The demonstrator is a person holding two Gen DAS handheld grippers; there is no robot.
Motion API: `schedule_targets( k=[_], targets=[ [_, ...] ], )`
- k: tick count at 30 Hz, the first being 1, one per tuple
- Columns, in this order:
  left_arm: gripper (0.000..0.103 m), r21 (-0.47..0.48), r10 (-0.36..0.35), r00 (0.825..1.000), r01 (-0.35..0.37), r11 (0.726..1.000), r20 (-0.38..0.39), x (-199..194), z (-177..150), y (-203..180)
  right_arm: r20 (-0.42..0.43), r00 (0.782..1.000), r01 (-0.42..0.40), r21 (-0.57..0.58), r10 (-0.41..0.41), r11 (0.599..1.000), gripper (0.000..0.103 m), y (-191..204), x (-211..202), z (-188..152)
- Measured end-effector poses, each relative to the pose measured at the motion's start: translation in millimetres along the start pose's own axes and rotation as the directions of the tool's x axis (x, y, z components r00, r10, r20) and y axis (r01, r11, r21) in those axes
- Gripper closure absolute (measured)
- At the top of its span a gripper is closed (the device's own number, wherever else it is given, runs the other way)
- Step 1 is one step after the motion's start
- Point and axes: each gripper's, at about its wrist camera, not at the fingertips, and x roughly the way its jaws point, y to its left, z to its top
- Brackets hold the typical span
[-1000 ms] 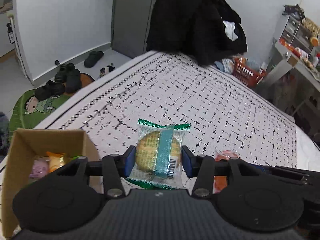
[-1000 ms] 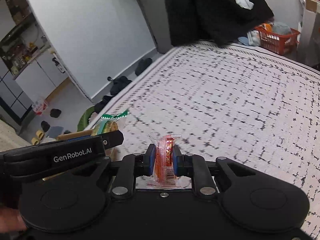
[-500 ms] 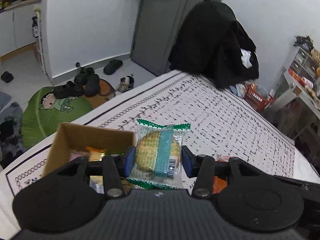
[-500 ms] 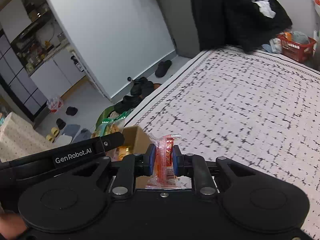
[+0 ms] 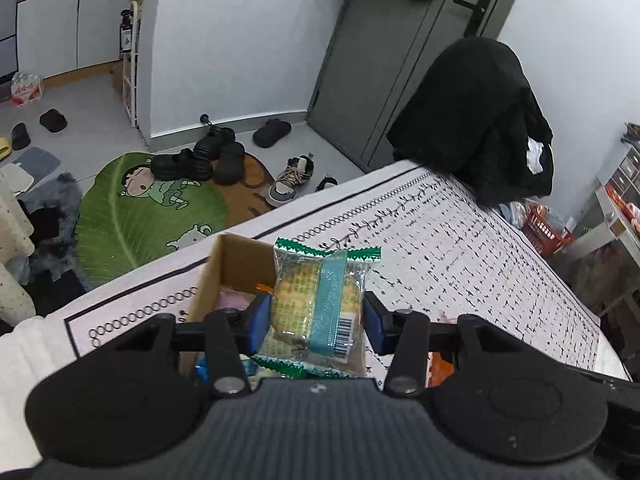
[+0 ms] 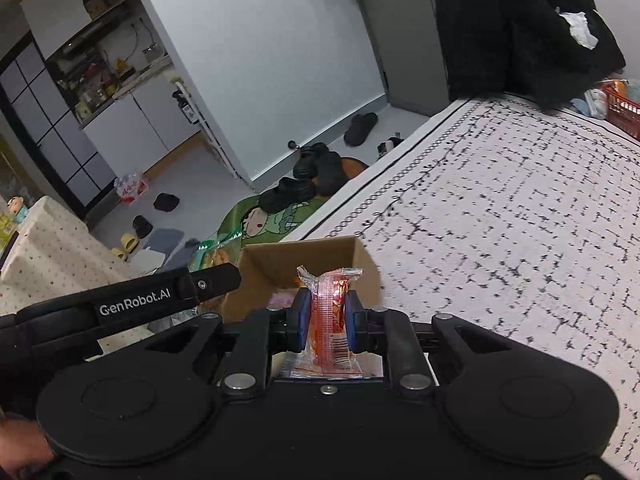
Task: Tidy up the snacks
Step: 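Carry the green cake and orange packet over the box and lower them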
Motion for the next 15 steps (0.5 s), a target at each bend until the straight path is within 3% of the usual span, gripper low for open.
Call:
schedule_targets(
  k=[15],
  targets=[
    [0.055,0.028,-0.033,0.999,0.033,0.999,0.02,-27,31,48,-0.01,1.0,-0.006,0.001,0.006,1.0,0.085,31,17,-1]
  ],
)
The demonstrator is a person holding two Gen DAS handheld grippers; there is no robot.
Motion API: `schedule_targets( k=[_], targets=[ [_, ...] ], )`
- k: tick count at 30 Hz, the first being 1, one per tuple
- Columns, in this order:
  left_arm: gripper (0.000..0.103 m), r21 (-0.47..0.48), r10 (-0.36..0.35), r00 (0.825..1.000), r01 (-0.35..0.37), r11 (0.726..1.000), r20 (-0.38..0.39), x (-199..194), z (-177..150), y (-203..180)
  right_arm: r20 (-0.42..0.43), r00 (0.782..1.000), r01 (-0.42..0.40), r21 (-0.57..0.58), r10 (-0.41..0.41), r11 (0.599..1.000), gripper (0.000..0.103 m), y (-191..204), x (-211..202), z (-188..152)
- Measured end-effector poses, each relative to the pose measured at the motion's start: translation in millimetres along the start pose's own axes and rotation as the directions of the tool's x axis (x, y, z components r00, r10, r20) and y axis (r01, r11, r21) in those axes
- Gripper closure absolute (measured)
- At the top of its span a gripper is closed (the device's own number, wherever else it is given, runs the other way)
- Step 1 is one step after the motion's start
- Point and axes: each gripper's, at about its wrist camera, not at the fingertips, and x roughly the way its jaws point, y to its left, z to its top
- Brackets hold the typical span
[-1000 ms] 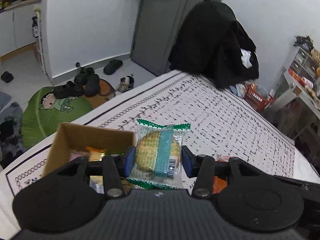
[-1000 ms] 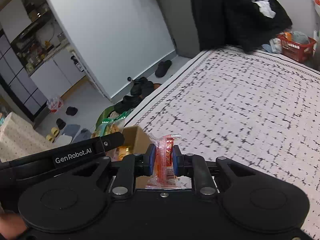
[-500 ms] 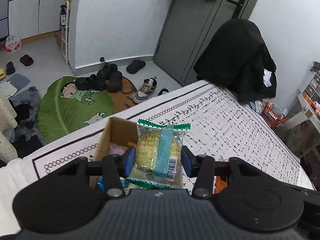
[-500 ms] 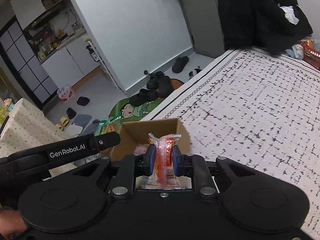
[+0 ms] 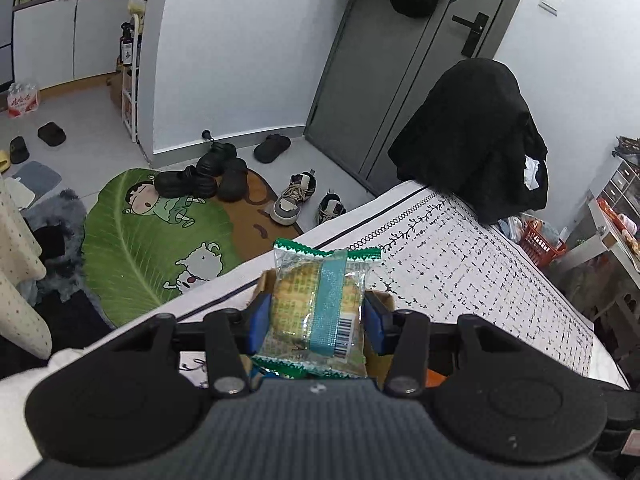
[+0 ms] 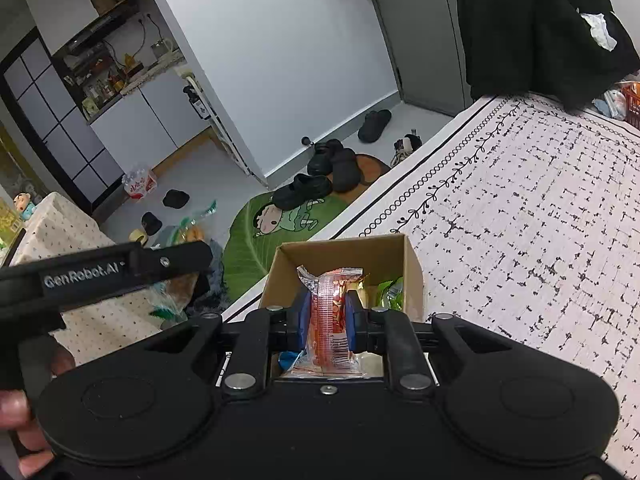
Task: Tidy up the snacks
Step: 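Carry the green cake and orange packet over the box and lower them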
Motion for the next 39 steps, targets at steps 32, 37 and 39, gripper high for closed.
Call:
schedule_targets(
  k=[32,37,39],
  targets=[
    [0.042,0.095,-0.026,0.989,0.04,0.995,-0.146,59,-16,12,-0.155,0.987,0.05,-0.001,-0.05,0.999,0.085,-5,49,-32],
    [0.041,0.064,-0.021,0.987,0.031,0.997,-0.162,64,-17,21,-0.193,0.979,0.064,-0.011,-0.065,0.998,0.085,-2,61,-45],
    [0.04,0.06,-0.02,0.987,0.03,0.998,-0.16,63,-17,23,-0.208,0.976,0.069,-0.01,-0.07,0.998,0.085,-2,66,-48]
  ],
)
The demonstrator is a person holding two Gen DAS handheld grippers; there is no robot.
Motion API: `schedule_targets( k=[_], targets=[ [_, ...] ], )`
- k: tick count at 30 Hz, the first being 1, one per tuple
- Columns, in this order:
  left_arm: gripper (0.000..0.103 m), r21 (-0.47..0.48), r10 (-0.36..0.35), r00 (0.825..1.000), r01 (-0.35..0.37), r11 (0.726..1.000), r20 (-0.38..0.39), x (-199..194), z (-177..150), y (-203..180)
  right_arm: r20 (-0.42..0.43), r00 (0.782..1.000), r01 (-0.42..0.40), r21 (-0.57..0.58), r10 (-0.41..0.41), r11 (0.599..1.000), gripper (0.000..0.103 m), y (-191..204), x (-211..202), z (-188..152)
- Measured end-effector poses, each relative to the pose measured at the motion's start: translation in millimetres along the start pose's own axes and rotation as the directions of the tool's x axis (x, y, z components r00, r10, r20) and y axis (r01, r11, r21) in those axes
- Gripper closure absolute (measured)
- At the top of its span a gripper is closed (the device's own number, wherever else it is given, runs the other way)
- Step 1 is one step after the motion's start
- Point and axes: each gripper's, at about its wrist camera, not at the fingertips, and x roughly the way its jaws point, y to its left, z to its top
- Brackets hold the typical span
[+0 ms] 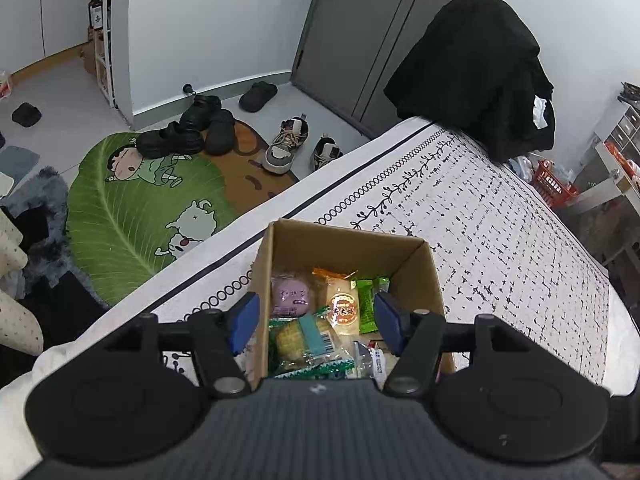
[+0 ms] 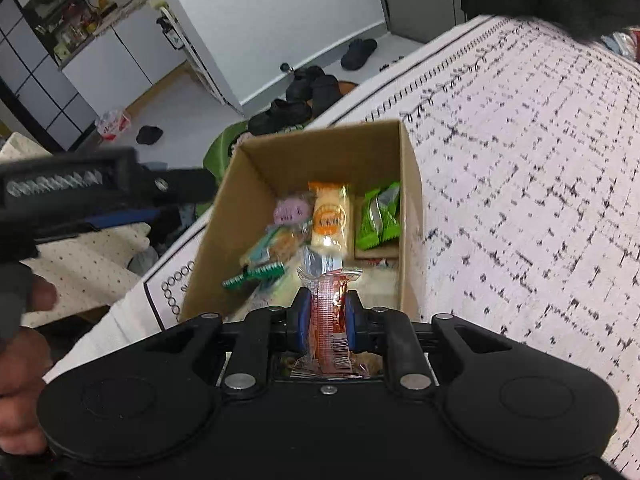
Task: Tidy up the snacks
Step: 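Carry the green cake and orange packet over the box and lower them, then open both tools to release the snacks into the box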
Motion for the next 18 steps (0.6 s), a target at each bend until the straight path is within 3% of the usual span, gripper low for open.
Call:
schedule_targets(
  k=[7,11,18],
  targets=[
    [0.037,-0.03,0.013,1.0,-0.013,0.999,-0.004,-2,-1,8,-0.039,0.999,0.012,0.003,-0.012,1.0,0.082,2,7,-3],
    [0.037,-0.039,0.017,1.0,-0.018,0.999,-0.006,-4,-2,10,-0.031,0.999,0.015,0.013,-0.015,1.0,0.073,-1,3,-3],
    [0.035,-0.025,0.031,1.0,-0.031,0.999,0.002,-9,-6,9,-0.008,1.0,0.01,0.023,-0.01,1.0,0.073,-3,-9,-3]
  ],
)
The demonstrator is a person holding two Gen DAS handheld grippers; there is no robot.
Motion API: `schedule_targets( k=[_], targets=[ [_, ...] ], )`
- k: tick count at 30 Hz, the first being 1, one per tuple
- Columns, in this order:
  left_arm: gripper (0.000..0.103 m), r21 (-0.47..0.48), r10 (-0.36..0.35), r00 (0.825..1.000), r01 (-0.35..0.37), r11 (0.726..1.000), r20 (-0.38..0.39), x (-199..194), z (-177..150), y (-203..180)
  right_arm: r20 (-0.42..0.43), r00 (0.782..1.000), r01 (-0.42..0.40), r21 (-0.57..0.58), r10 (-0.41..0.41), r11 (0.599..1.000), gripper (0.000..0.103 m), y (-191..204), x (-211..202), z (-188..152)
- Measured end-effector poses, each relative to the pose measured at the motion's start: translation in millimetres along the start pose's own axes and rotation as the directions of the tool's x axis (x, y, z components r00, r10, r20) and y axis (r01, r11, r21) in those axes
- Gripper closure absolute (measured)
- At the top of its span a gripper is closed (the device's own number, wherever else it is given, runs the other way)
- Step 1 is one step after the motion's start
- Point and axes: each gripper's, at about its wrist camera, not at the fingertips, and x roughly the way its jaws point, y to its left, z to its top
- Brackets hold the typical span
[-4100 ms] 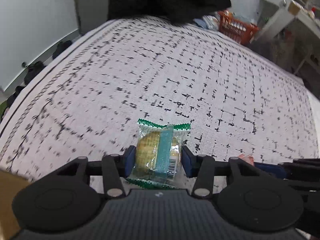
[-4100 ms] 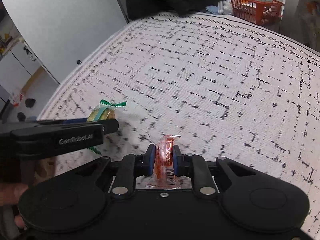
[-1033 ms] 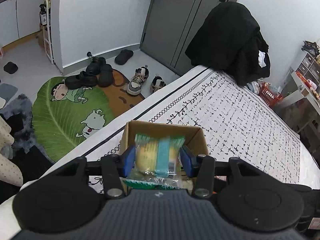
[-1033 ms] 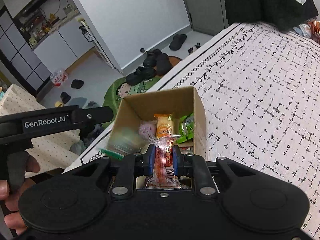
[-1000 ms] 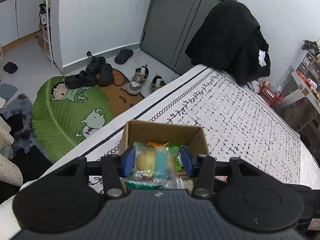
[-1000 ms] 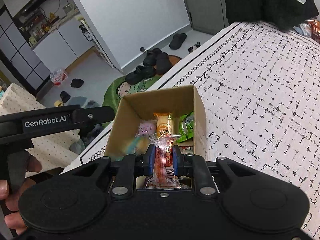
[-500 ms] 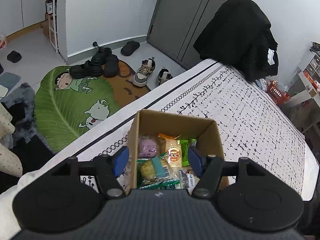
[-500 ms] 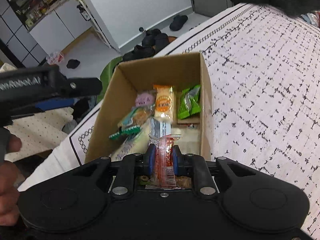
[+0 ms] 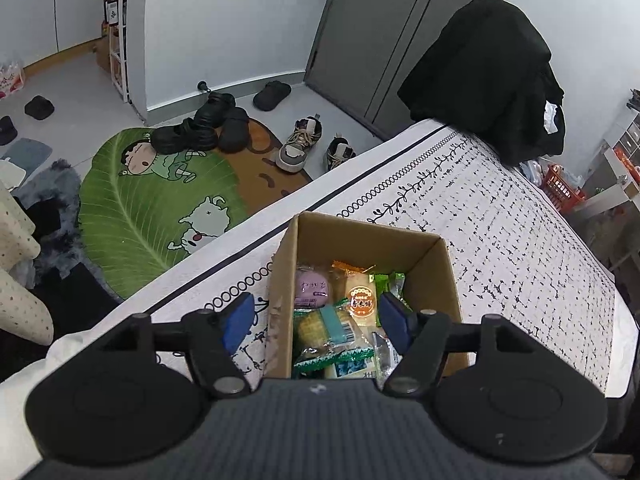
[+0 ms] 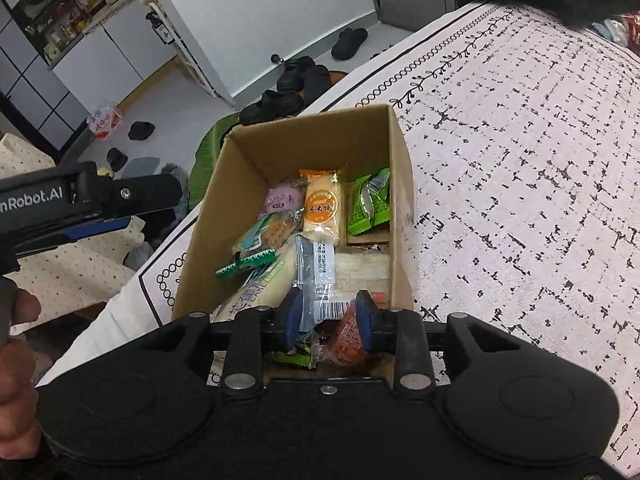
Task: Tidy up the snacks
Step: 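Open both tools to release the snacks into the box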
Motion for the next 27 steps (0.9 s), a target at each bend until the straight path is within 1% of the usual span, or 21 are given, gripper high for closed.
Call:
schedule_targets(
  k=[9,15,16,17,19,22,24,26,27],
  targets=[
    [0.034,0.016,0.025,1.0,-0.025,1.0,0.01,-13,-3,-3,0.036,0.999,-0.014,0.007,0.014,1.0,0.073,-2,-19,0],
    [0.028,0.017,0.054,0.998,-0.054,0.998,0.015,-22,-8,-7,0.058,0.998,-0.017,0.012,0.017,1.0,0.072,-5,-32,-1],
    [0.027,0.017,0.054,0.998,-0.054,0.998,0.016,-23,-9,-7,0.062,0.998,-0.018,0.014,0.017,1.0,0.069,-6,-35,-2],
    [0.026,0.016,0.054,0.998,-0.054,0.998,0.016,-24,-10,-9,0.069,0.997,-0.017,0.016,0.016,1.0,0.063,-6,-37,-3],
    [0.025,0.015,0.056,0.998,-0.056,0.998,0.012,-27,-12,-10,0.086,0.996,-0.015,0.017,0.014,1.0,0.056,-7,-43,-4],
    [0.025,0.021,0.057,0.998,-0.057,0.998,0.007,-31,-16,-13,0.097,0.995,-0.016,0.024,0.014,1.0,0.053,-9,-49,-6],
    [0.024,0.027,0.06,0.998,-0.061,0.998,0.01,-34,-19,-16,0.107,0.994,-0.003,0.026,0.0,1.0,0.046,-10,-53,-8],
    [0.022,0.028,0.064,0.998,-0.065,0.998,0.013,-37,-22,-19,0.121,0.992,0.025,0.022,-0.027,0.999,0.031,-9,-59,-12],
    [0.021,0.027,0.065,0.998,-0.066,0.997,0.016,-39,-23,-20,0.133,0.99,0.037,0.015,-0.038,0.999,0.026,-8,-62,-14]
  ],
)
